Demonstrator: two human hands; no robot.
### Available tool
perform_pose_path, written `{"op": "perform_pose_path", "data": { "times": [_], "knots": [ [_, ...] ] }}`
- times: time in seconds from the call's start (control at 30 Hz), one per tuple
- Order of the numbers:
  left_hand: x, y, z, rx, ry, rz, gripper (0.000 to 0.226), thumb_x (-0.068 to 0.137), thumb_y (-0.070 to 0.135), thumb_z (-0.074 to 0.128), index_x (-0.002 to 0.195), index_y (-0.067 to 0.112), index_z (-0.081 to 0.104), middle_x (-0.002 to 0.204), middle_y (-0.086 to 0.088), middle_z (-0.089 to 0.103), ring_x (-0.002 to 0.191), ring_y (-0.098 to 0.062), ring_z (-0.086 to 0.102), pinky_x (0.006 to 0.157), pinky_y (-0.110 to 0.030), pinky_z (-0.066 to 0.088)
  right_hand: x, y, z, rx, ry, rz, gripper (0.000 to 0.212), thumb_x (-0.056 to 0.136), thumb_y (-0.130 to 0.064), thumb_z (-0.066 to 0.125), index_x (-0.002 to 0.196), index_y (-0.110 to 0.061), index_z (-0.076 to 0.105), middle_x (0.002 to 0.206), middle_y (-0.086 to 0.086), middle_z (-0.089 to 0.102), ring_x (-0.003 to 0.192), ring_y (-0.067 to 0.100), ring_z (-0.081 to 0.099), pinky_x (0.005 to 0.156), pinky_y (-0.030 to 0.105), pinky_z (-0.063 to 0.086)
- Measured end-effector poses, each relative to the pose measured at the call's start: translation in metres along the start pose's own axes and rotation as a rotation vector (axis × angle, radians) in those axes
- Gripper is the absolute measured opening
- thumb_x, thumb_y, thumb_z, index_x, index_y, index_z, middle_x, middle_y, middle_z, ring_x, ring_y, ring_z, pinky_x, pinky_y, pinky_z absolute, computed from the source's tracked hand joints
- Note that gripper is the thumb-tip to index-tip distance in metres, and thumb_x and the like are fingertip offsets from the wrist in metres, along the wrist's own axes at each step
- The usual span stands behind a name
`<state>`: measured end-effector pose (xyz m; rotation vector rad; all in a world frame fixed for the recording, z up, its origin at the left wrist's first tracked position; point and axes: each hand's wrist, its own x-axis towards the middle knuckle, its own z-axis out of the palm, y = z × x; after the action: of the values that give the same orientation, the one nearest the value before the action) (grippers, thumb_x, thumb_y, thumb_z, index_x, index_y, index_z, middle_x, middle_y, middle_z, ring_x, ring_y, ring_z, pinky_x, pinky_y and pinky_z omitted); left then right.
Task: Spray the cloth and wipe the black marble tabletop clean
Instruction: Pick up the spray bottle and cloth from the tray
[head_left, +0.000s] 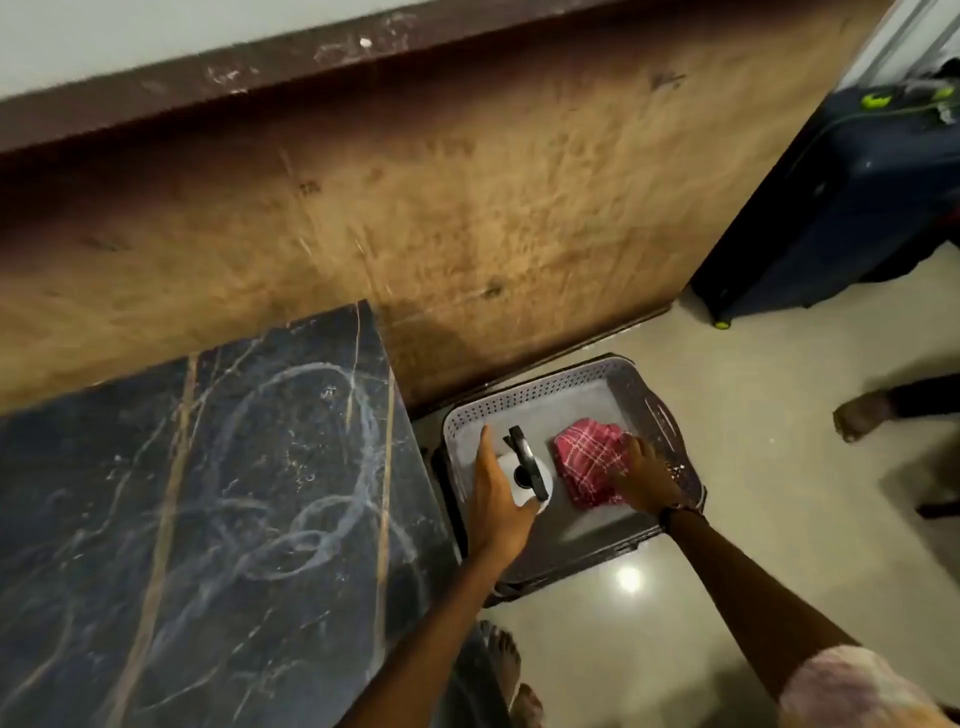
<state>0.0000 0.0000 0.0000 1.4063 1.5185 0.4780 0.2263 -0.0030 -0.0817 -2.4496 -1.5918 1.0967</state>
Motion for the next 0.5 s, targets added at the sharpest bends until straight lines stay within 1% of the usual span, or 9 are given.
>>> {"op": "perform_pose_path", "data": {
  "times": [0.07,0.13,0.23,0.3,0.37,0.43,0.5],
  "knots": [
    [0.011,-0.002,0.009,0.006,0.017,0.003,0.107,0.072,0.013,0.078,0.148,0.029,0.006,0.158,-0.003,0.02,0.141,-0.027,0.03,0.104,-0.043,0.04,0.012,0.002,0.008,0.087,0.064,0.089,0.08,0.087,-0.033,0.066,0.147,-0.004,0.021,0.148,0.027,0.029,0.132,0.049,0.033,0.105,0.064,0.033],
    [0.02,-0.007,0.017,0.013,-0.003,-0.005,0.104,0.071,0.013,0.079,0.148,0.027,0.01,0.156,-0.002,0.026,0.137,-0.026,0.037,0.101,-0.038,0.043,0.019,-0.003,0.014,0.157,0.072,0.186,0.089,0.084,-0.04,0.069,0.148,-0.005,0.018,0.15,0.026,0.027,0.135,0.049,0.028,0.108,0.063,0.029],
    [0.028,-0.016,0.027,0.029,0.013,0.013,0.094,0.074,0.018,0.076,0.147,0.023,0.017,0.151,-0.004,0.037,0.129,-0.024,0.047,0.095,-0.031,0.045,0.028,-0.006,0.02,0.091,0.119,0.271,0.097,0.08,-0.045,0.072,0.148,-0.004,0.017,0.148,0.027,0.026,0.135,0.049,0.025,0.107,0.06,0.027],
    [0.033,-0.022,0.033,0.023,0.038,0.02,0.088,0.075,0.022,0.076,0.145,0.023,0.022,0.145,-0.006,0.046,0.125,-0.025,0.051,0.094,-0.032,0.047,0.035,-0.001,0.024,0.128,0.154,0.291,0.098,0.075,-0.043,0.078,0.145,-0.003,0.022,0.145,0.027,0.031,0.133,0.048,0.03,0.106,0.06,0.03],
    [0.039,-0.03,0.039,0.044,0.079,0.004,0.081,0.077,0.024,0.074,0.144,0.023,0.027,0.137,-0.009,0.053,0.12,-0.027,0.055,0.092,-0.037,0.05,0.041,0.005,0.027,0.247,0.146,0.301,0.094,0.071,-0.036,0.082,0.14,0.001,0.029,0.138,0.028,0.04,0.127,0.047,0.041,0.103,0.057,0.037],
    [0.043,-0.035,0.044,0.086,0.121,0.009,0.075,0.081,0.023,0.071,0.142,0.027,0.028,0.127,-0.011,0.061,0.113,-0.029,0.061,0.086,-0.04,0.054,0.043,0.008,0.028,0.415,0.138,0.319,0.085,0.07,-0.028,0.084,0.133,0.004,0.037,0.129,0.026,0.052,0.117,0.043,0.053,0.097,0.051,0.046],
    [0.045,-0.037,0.043,0.109,0.139,0.037,0.071,0.084,0.026,0.067,0.14,0.032,0.025,0.116,-0.011,0.067,0.101,-0.028,0.067,0.079,-0.04,0.058,0.041,0.008,0.027,0.498,0.107,0.309,0.07,0.071,-0.028,0.083,0.124,0.003,0.05,0.119,0.022,0.062,0.105,0.037,0.062,0.091,0.045,0.051]
  ]
}}
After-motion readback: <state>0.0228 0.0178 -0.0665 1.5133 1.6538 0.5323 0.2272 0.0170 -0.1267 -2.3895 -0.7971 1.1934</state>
